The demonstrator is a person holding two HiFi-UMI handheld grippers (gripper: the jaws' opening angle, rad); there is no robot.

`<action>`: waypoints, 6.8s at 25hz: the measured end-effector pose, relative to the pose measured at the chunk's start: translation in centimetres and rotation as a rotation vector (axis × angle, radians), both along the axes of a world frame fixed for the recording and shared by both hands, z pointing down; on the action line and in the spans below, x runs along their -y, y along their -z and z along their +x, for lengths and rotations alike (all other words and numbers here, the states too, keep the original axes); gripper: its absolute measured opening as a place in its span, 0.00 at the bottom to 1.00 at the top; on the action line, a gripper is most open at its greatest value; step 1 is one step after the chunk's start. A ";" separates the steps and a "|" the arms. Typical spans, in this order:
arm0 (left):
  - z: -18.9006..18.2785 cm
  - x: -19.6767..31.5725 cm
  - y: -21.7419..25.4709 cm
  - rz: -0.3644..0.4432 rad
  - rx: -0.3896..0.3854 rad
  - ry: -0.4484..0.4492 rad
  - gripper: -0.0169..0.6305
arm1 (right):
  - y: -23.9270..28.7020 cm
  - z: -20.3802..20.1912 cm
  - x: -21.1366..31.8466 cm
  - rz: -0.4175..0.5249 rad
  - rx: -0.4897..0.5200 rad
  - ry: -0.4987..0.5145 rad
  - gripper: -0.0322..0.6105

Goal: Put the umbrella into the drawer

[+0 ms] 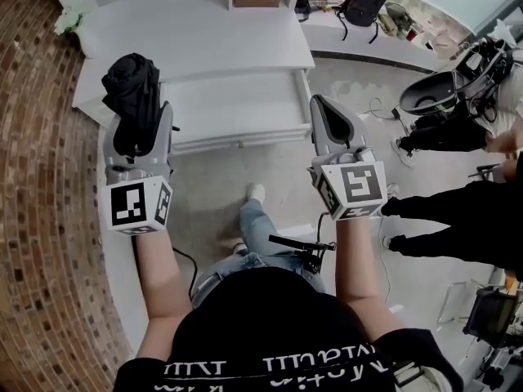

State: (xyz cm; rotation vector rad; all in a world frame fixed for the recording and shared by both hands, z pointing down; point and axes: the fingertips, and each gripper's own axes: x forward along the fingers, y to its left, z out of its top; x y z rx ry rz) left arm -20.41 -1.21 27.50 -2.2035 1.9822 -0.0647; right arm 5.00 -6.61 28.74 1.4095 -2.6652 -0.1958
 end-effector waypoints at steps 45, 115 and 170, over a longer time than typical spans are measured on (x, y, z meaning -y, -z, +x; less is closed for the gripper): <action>1.0 25.3 -17.9 -0.484 0.035 -0.140 0.40 | -13.3 0.1 23.2 -0.293 -0.042 -0.100 0.07; 15.5 25.3 -48.3 -1.368 0.668 -0.919 0.42 | -21.3 7.0 21.9 -0.536 -0.139 -0.316 0.07; 5.2 29.5 -24.2 -0.785 0.229 -0.505 0.62 | -9.0 -1.5 22.6 -0.249 -0.118 -0.113 0.07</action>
